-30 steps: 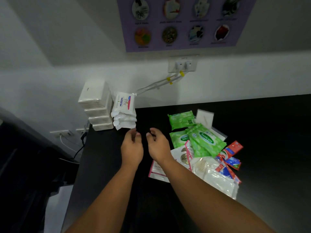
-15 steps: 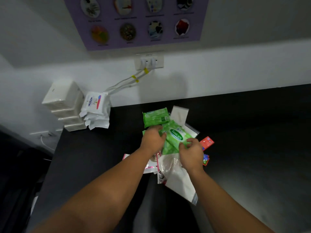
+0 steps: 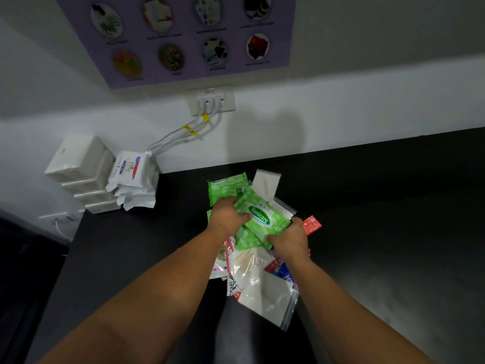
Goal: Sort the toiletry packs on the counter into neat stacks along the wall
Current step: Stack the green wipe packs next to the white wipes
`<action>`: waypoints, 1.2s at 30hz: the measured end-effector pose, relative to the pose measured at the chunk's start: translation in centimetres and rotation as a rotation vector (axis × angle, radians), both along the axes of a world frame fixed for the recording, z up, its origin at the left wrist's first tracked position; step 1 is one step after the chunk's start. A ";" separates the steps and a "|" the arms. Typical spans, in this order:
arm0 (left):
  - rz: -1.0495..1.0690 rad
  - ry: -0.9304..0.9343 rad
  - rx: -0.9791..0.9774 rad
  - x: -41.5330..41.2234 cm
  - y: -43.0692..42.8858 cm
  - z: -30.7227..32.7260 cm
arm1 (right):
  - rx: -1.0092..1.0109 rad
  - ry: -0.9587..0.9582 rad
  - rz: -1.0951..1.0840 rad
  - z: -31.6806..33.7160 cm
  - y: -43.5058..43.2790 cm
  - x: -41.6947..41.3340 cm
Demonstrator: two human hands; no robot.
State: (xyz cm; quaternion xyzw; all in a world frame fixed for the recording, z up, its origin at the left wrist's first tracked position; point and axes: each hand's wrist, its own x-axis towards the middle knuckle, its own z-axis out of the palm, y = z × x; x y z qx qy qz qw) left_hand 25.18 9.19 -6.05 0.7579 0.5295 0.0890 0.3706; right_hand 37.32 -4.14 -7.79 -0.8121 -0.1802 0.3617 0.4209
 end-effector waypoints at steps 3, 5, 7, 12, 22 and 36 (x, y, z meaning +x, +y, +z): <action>0.045 -0.099 -0.100 -0.5 -0.3 0.3 | 0.051 0.005 0.008 -0.4 0.4 0.3; 0.096 -0.197 -0.162 -1.5 -0.3 0.4 | 0.076 -0.035 0.043 -0.5 0.9 0.1; 0.162 -0.282 -0.205 -2.7 -0.2 0.7 | 0.106 -0.050 0.071 -0.5 1.9 -0.5; 0.314 -0.402 -0.176 -7.1 0.6 1.7 | 0.247 0.019 0.129 1.5 5.8 -3.6; 0.308 -0.160 -0.007 -15.6 8.2 1.4 | 0.081 0.168 0.566 1.5 14.0 -10.3; -0.211 0.114 0.365 -18.7 7.0 -6.7 | 0.062 -0.440 0.618 -0.8 20.3 -14.8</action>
